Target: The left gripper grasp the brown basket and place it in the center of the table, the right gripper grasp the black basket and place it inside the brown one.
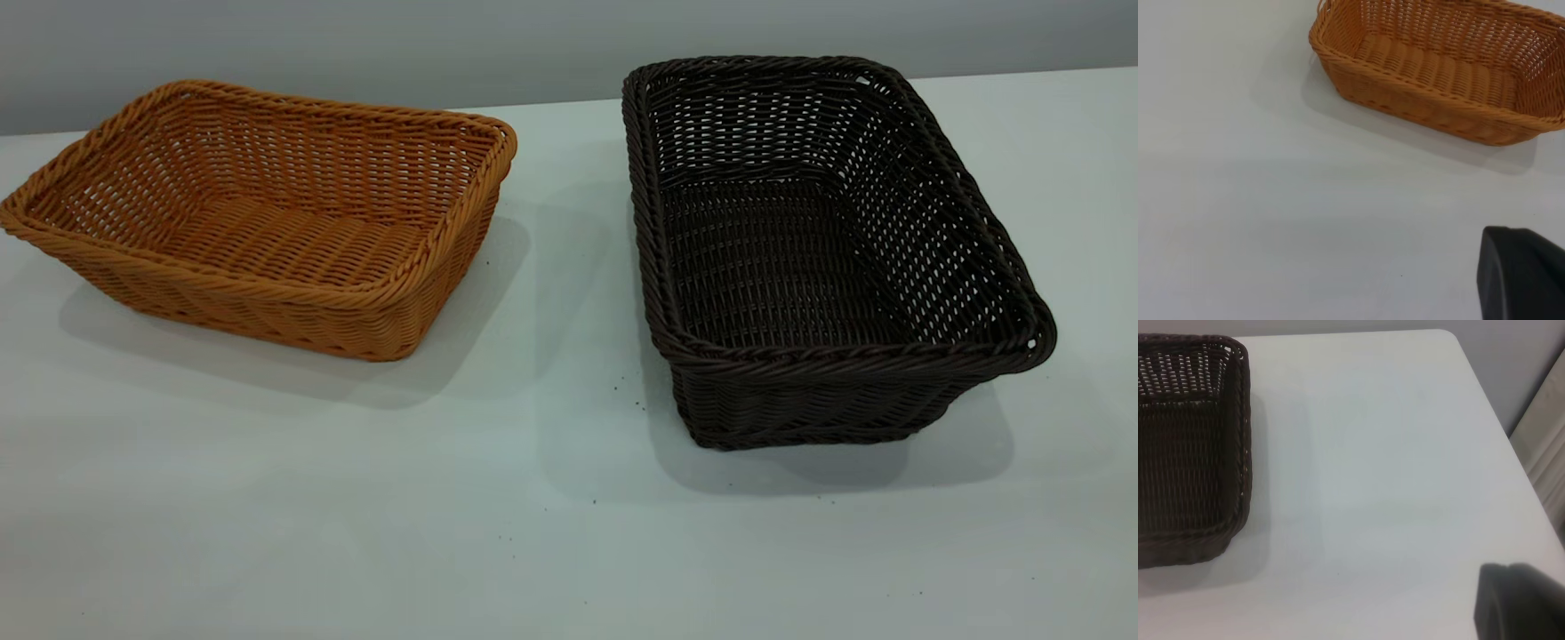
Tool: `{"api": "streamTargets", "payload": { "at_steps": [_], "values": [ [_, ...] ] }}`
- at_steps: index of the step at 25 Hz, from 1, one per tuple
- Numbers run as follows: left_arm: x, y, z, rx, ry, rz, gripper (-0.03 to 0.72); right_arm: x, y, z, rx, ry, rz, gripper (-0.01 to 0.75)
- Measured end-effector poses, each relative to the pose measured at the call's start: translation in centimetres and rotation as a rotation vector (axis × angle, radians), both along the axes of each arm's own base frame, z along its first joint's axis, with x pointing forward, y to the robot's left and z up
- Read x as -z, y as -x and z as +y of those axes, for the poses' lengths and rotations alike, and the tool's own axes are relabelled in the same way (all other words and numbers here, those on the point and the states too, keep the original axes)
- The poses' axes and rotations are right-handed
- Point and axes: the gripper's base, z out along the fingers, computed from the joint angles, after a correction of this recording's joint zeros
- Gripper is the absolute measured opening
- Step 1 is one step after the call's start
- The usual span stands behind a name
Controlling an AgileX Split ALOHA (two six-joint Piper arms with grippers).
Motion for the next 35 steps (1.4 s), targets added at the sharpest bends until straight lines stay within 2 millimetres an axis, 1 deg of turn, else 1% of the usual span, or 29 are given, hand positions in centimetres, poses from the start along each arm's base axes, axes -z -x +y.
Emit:
{"api": "streamTargets", "payload": {
  "at_steps": [7, 10, 14, 17, 20, 22, 24, 26, 28, 31, 34, 35],
  "values": [
    [-0.1, 0.0, 0.0, 0.000, 0.000, -0.006, -0.001, 0.0, 0.0, 0.0, -0.002, -0.002, -0.001, 0.003],
    [-1.3, 0.0, 0.0, 0.000, 0.003, -0.082, -0.001, -0.7, 0.0, 0.3, -0.025, -0.022, -0.033, 0.009],
    [-3.7, -0.8, 0.0, 0.010, -0.006, -0.190, -0.001, -2.2, -0.7, 0.7, -0.052, -0.073, -0.060, 0.047],
    [-5.2, -2.2, -0.1, 0.051, -0.069, -0.212, -0.001, -3.4, -2.0, 1.1, -0.090, -0.108, -0.067, 0.094],
    [-6.3, -4.2, -0.4, 0.134, -0.146, -0.199, -0.001, -4.0, -4.0, 1.6, -0.135, -0.187, -0.044, 0.156],
    [-6.8, -5.9, -0.7, 0.202, -0.211, -0.158, -0.001, -4.1, -5.7, 2.1, -0.167, -0.256, -0.001, 0.210],
    [-7.1, -7.8, -0.9, 0.267, -0.267, -0.132, 0.014, -3.9, -7.3, 2.6, -0.213, -0.320, 0.052, 0.260],
    [-7.0, -10.1, -1.0, 0.338, -0.353, -0.096, 0.052, -3.6, -9.1, 3.2, -0.254, -0.402, 0.105, 0.310],
    [-6.4, -12.2, -1.1, 0.414, -0.430, -0.051, 0.103, -3.2, -10.7, 3.7, -0.293, -0.480, 0.155, 0.344],
    [-5.0, -14.9, -1.8, 0.551, -0.518, 0.019, 0.216, -2.6, -13.0, 4.5, -0.325, -0.630, 0.213, 0.365],
    [-3.2, -17.2, -2.5, 0.660, -0.576, 0.095, 0.359, -1.8, -15.0, 4.9, -0.308, -0.770, 0.271, 0.370],
    [-2.7, -17.8, -2.8, 0.690, -0.596, 0.115, 0.395, -1.4, -15.7, 4.9, -0.293, -0.815, 0.295, 0.370]
  ]
}}
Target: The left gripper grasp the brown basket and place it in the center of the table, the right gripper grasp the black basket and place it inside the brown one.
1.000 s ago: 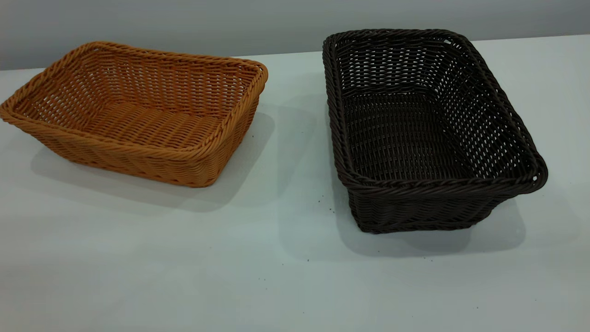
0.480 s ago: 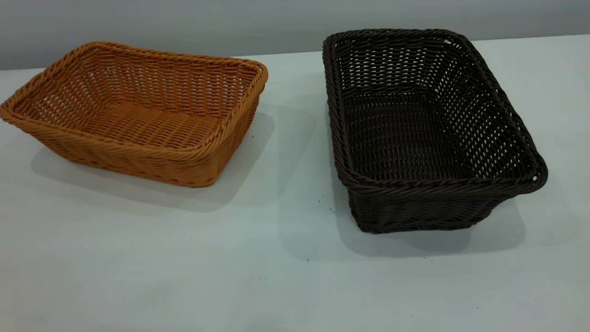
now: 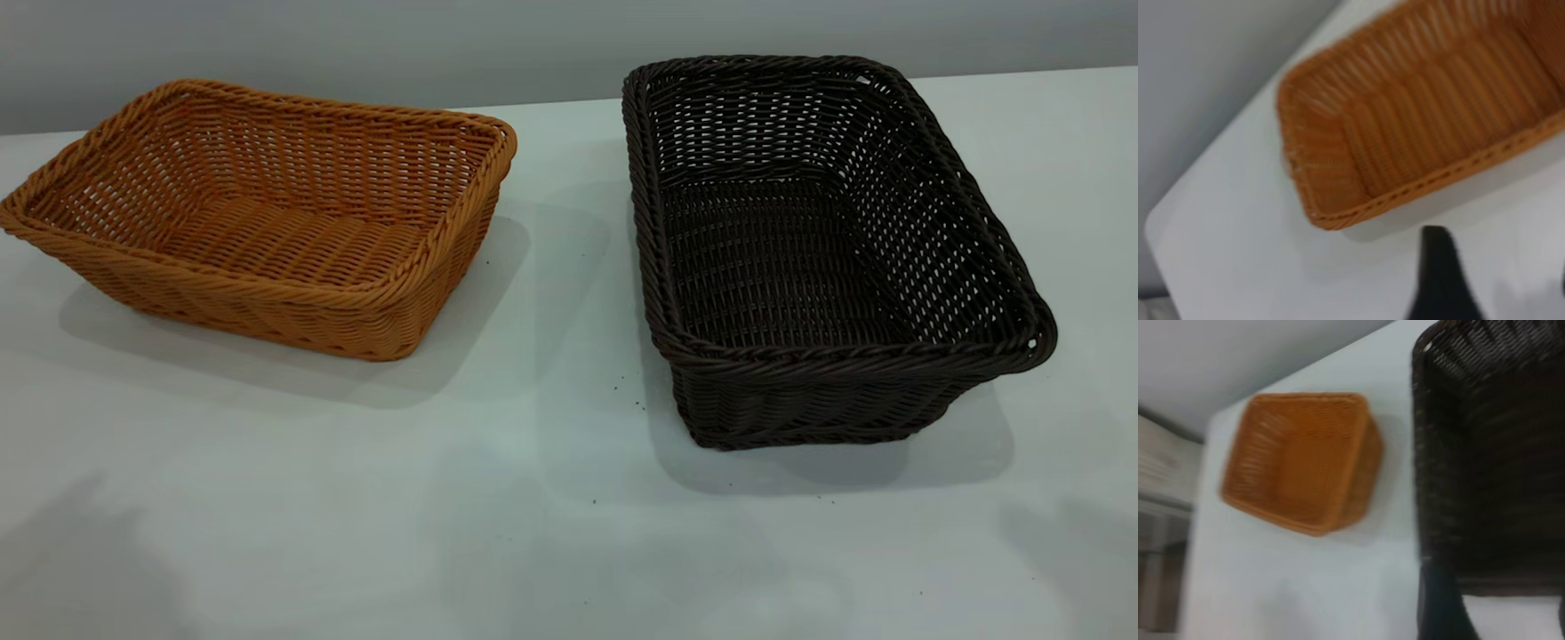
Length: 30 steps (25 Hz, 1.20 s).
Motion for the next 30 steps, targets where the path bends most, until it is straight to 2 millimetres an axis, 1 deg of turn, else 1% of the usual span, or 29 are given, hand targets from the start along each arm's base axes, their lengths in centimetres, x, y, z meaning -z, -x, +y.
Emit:
{"api": "streamTargets", "payload": {
  "at_steps": [2, 5, 8, 11, 13, 16, 20, 24, 27, 30],
  "values": [
    [1.2, -1.3, -0.7, 0.047, -0.041, 0.040, 0.463, 0.7, -1.2, 0.2, 0.036, -0.099, 0.085, 0.371],
    [2.8, -2.9, -1.9, 0.125, -0.107, 0.058, 0.505, 1.7, -2.6, 0.4, 0.069, -0.213, 0.193, 0.371],
    [4.1, -4.2, -2.8, 0.180, -0.150, 0.057, 0.512, 2.6, -3.6, 0.4, 0.122, -0.293, 0.283, 0.371],
    [5.0, -5.4, -3.4, 0.191, -0.142, 0.034, 0.513, 3.5, -3.9, 0.9, 0.177, -0.315, 0.346, 0.371],
    [5.4, -6.1, -3.6, 0.196, -0.132, 0.003, 0.513, 4.4, -3.8, 1.7, 0.202, -0.319, 0.402, 0.371],
    [5.7, -6.9, -4.0, 0.198, -0.114, -0.043, 0.513, 6.4, -3.6, 3.2, 0.255, -0.306, 0.502, 0.372],
    [5.4, -7.2, -4.5, 0.196, -0.080, -0.090, 0.513, 8.5, -4.0, 5.9, 0.342, -0.294, 0.601, 0.372],
    [5.5, -7.1, -4.6, 0.199, -0.079, -0.085, 0.515, 10.8, -4.0, 8.5, 0.401, -0.262, 0.675, 0.372],
    [5.4, -7.1, -4.6, 0.197, -0.077, -0.087, 0.515, 12.7, -3.8, 10.0, 0.432, -0.222, 0.734, 0.372],
    [5.4, -6.9, -5.4, 0.224, -0.072, -0.092, 0.515, 14.3, -4.0, 10.7, 0.473, -0.194, 0.769, 0.372]
  ]
}}
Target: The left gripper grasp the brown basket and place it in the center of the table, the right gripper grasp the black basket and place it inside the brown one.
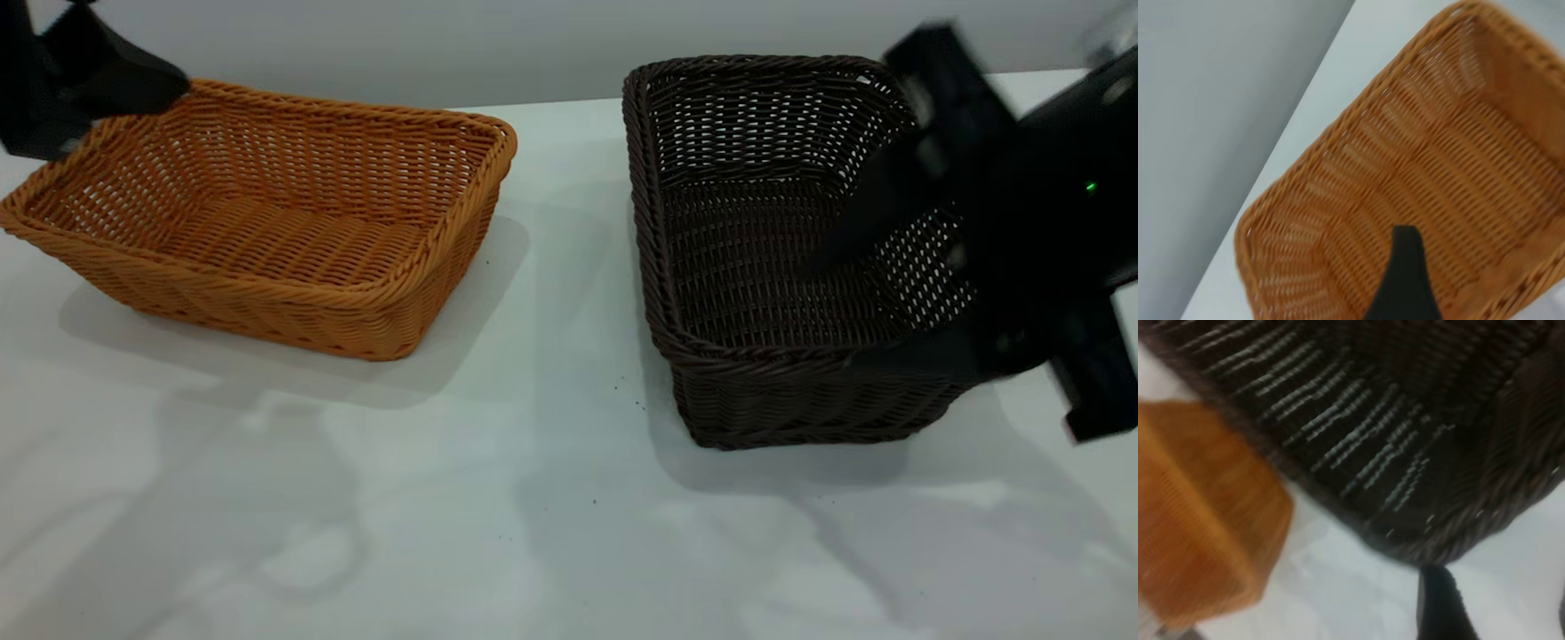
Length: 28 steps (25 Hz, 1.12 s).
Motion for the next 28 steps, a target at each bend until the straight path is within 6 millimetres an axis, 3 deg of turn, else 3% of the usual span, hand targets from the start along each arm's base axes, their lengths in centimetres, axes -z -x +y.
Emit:
{"api": "streamTargets", "payload": {
  "at_steps": [19, 28],
  "values": [
    [0.0, 0.1, -0.5, 0.022, 0.000, -0.004, 0.513, 4.0, -1.9, 0.4, 0.126, 0.077, 0.112, 0.372],
    [0.0, 0.2, -0.5, 0.021, -0.001, -0.001, 0.513, 5.4, -4.3, 1.3, 0.155, 0.129, 0.094, 0.372]
  ]
}}
